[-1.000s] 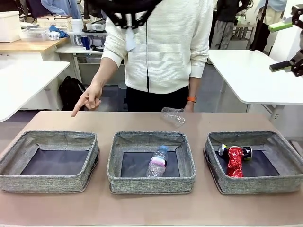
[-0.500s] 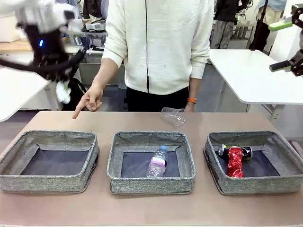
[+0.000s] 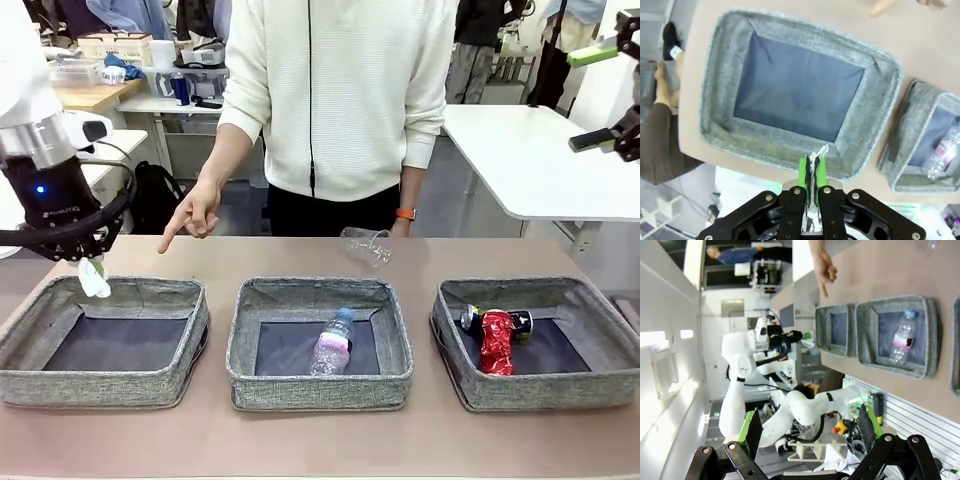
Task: Sort the waste into the appropriate baskets.
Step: Place the picked waste into the Fabric basket indicated by the person.
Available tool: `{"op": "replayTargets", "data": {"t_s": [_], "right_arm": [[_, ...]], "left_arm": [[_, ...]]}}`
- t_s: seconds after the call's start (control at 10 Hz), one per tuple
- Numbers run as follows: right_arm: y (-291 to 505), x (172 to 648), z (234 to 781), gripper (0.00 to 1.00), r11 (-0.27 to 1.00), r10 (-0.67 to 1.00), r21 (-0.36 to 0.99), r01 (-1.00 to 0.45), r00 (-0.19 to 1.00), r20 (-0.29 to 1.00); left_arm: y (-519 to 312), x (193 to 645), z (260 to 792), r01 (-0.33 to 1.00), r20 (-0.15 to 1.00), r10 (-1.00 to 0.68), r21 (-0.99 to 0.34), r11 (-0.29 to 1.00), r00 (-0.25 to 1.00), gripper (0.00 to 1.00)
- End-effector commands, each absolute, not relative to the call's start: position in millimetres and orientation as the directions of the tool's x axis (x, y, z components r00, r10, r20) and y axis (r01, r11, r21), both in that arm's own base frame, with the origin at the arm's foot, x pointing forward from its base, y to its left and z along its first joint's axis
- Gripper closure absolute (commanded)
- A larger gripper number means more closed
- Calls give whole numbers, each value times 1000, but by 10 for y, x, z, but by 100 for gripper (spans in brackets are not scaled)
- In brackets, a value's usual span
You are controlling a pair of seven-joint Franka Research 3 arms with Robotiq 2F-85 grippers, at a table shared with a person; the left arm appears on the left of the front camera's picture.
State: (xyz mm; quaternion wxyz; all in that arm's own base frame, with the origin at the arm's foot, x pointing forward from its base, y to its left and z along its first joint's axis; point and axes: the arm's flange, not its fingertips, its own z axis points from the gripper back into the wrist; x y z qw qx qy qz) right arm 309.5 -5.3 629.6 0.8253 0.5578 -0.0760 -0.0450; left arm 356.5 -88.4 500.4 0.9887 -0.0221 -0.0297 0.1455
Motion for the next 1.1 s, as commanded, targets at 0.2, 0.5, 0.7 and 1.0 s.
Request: {"op": "replayTargets", "data": {"t_s": [0.2, 0.5, 0.7, 1.0], "right_arm": [[-63, 3095, 6314, 0, 362, -150, 932, -28, 985, 88], [-63, 3095, 6314, 0, 362, -150, 932, -28, 985, 88], [-63, 3095, 6314, 0, 362, -150, 932, -28, 985, 88], [-63, 3095, 6314, 0, 362, -150, 932, -28, 985, 88]], "left_arm": [[-931, 3654, 5055, -248, 70, 256, -108, 963, 964, 94], [-957, 3676, 5042, -240, 58, 247, -111, 964, 967, 39], [-936, 3680, 5053, -243, 66, 251, -111, 964, 966, 0], [-932, 3690, 5064, -243, 76, 253, -117, 963, 965, 12]]}}
